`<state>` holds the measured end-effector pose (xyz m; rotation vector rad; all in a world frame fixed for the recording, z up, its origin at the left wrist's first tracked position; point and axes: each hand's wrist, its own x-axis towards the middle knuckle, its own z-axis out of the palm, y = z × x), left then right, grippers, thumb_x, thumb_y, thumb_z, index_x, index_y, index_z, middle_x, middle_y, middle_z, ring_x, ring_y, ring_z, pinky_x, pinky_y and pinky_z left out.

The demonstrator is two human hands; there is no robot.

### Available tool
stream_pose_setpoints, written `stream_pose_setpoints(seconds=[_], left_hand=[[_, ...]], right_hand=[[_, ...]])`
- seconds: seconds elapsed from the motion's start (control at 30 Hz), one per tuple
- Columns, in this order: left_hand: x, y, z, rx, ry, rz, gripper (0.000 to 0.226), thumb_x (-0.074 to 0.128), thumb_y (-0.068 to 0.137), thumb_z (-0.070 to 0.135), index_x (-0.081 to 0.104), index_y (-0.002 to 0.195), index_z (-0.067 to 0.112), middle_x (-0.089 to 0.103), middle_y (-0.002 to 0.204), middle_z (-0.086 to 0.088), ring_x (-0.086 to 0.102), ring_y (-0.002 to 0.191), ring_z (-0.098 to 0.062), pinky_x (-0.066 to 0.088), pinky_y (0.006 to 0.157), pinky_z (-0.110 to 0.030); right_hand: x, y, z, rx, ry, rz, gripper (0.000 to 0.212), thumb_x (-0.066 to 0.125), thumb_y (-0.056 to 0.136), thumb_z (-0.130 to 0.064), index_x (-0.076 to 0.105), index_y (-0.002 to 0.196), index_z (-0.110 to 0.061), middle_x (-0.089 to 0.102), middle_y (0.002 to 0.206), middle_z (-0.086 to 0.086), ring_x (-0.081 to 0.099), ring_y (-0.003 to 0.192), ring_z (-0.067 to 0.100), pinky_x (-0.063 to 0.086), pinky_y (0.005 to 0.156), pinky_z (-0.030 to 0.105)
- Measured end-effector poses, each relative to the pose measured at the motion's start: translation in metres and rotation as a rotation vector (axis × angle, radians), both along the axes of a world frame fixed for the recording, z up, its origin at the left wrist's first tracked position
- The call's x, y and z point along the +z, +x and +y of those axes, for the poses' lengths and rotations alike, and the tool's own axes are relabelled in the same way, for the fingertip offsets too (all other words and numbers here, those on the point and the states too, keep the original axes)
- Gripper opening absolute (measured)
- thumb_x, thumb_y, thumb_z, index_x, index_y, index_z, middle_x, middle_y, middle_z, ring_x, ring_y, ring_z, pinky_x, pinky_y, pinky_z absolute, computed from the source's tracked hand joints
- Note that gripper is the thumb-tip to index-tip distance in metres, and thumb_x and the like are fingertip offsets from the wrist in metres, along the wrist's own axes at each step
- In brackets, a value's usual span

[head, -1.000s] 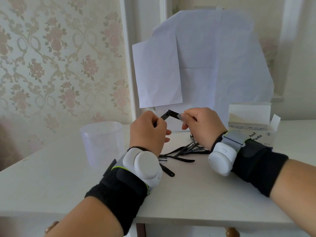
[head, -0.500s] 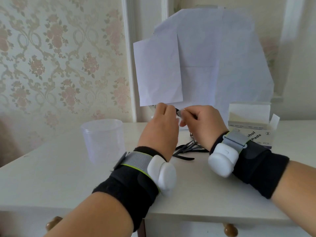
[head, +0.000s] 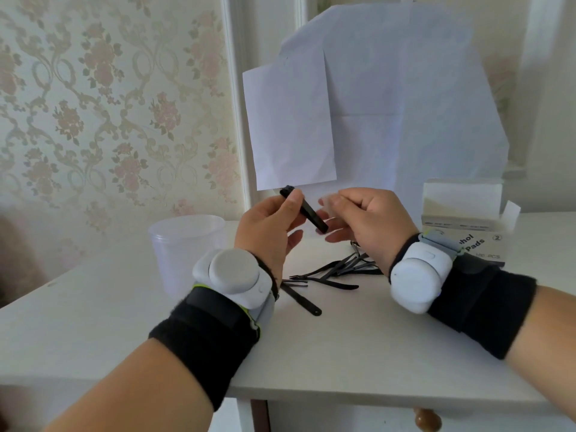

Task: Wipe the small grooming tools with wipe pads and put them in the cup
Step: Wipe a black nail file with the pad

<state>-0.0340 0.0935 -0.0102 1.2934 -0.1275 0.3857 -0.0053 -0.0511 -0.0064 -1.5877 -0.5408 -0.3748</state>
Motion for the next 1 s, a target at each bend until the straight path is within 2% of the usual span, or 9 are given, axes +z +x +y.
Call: stream_pose_setpoints(seconds=[0.17,0.3,0.4,0.5,0.57,0.73,0.83,0.9,1.0], left_hand=[[-0.004,0.005,0.001,0.110,0.090,-0.005,0.019,0.066,0.090,0.033,0.071,0.090,0.015,0.073,0.082,0.003,0.067,0.075,-0.008,0.051,0.069,-0.023],[-0.004,0.004,0.003,0.149,0.138,-0.001,0.021,0.066,0.090,0.031,0.071,0.098,0.012,0.075,0.086,0.000,0.070,0.078,-0.008,0.054,0.070,-0.023],[-0.001,-0.004,0.003,0.140,0.158,-0.010,0.020,0.066,0.091,0.026,0.071,0.098,0.009,0.075,0.085,-0.003,0.072,0.079,-0.011,0.056,0.072,-0.025],[-0.001,-0.007,0.001,0.195,0.296,-0.035,0.017,0.064,0.091,0.028,0.072,0.094,0.014,0.075,0.081,-0.001,0.072,0.077,-0.013,0.059,0.078,-0.033],[0.000,-0.008,-0.003,0.262,0.435,-0.057,0.018,0.064,0.089,0.033,0.072,0.094,0.018,0.074,0.082,0.003,0.070,0.075,-0.011,0.058,0.079,-0.036],[0.003,-0.017,-0.002,0.541,0.767,-0.313,0.022,0.062,0.092,0.030,0.064,0.112,0.019,0.057,0.103,0.006,0.054,0.093,-0.009,0.042,0.083,-0.018],[0.002,-0.023,0.021,0.884,0.947,-0.529,0.032,0.066,0.086,0.024,0.060,0.116,0.018,0.051,0.116,0.000,0.046,0.109,-0.020,0.035,0.095,-0.028],[0.002,-0.024,0.041,1.017,1.059,-0.432,0.045,0.065,0.082,0.033,0.052,0.123,0.022,0.043,0.131,-0.002,0.036,0.124,-0.022,0.025,0.104,-0.037],[-0.001,-0.024,0.068,1.004,1.180,-0.033,0.062,0.056,0.082,0.053,0.037,0.136,0.027,0.020,0.151,-0.004,0.006,0.146,-0.026,0.005,0.117,-0.047]], right_hand=[[-0.002,0.009,-0.006,-0.147,-0.085,-0.049,0.027,0.042,0.101,-0.006,0.066,0.112,-0.010,0.072,0.081,0.005,0.069,0.064,0.018,0.060,0.065,0.032],[-0.002,0.006,-0.003,-0.206,-0.330,-0.109,0.033,0.039,0.097,-0.007,0.069,0.103,-0.019,0.054,0.067,-0.003,0.050,0.056,0.015,0.047,0.059,0.032],[-0.002,-0.005,0.004,-0.205,-0.530,-0.202,0.018,0.049,0.098,-0.025,0.066,0.095,-0.018,0.057,0.074,0.000,0.053,0.068,0.014,0.042,0.062,0.024],[-0.007,-0.008,0.006,-0.266,-0.757,-0.302,0.029,0.054,0.095,-0.042,0.066,0.091,-0.016,0.052,0.078,0.002,0.050,0.070,0.014,0.037,0.061,0.022],[-0.007,-0.008,0.003,-0.275,-0.736,-0.296,0.027,0.056,0.095,-0.038,0.065,0.086,-0.015,0.051,0.076,0.000,0.049,0.068,0.011,0.036,0.060,0.022],[-0.004,-0.011,0.002,-0.279,-0.673,-0.246,0.013,0.060,0.094,-0.029,0.062,0.085,-0.020,0.053,0.073,-0.006,0.049,0.068,0.005,0.032,0.060,0.014],[-0.003,-0.009,-0.001,-0.287,-0.671,-0.203,0.014,0.059,0.094,-0.030,0.061,0.082,-0.024,0.050,0.070,-0.010,0.048,0.067,0.003,0.032,0.059,0.010],[-0.004,-0.008,-0.003,-0.285,-0.629,-0.185,0.012,0.061,0.093,-0.030,0.062,0.083,-0.024,0.052,0.069,-0.011,0.050,0.067,0.002,0.033,0.059,0.011],[-0.005,-0.007,-0.003,-0.263,-0.574,-0.164,0.013,0.064,0.092,-0.028,0.066,0.081,-0.020,0.053,0.066,-0.010,0.051,0.065,0.003,0.035,0.059,0.017]])
